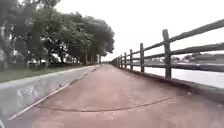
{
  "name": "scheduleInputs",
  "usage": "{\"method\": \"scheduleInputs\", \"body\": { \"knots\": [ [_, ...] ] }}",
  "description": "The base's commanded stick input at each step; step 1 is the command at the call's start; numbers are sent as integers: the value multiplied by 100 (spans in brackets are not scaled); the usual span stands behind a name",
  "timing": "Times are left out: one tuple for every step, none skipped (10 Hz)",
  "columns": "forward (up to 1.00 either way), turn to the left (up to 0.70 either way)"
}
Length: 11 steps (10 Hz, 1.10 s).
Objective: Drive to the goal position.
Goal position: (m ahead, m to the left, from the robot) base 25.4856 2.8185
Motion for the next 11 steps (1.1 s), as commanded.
{"method": "scheduleInputs", "body": {
  "knots": [
    [100,0],
    [100,0],
    [100,0],
    [100,0],
    [100,0],
    [100,0],
    [100,0],
    [100,-12],
    [100,-38],
    [100,-40],
    [100,-27]
  ]
}}
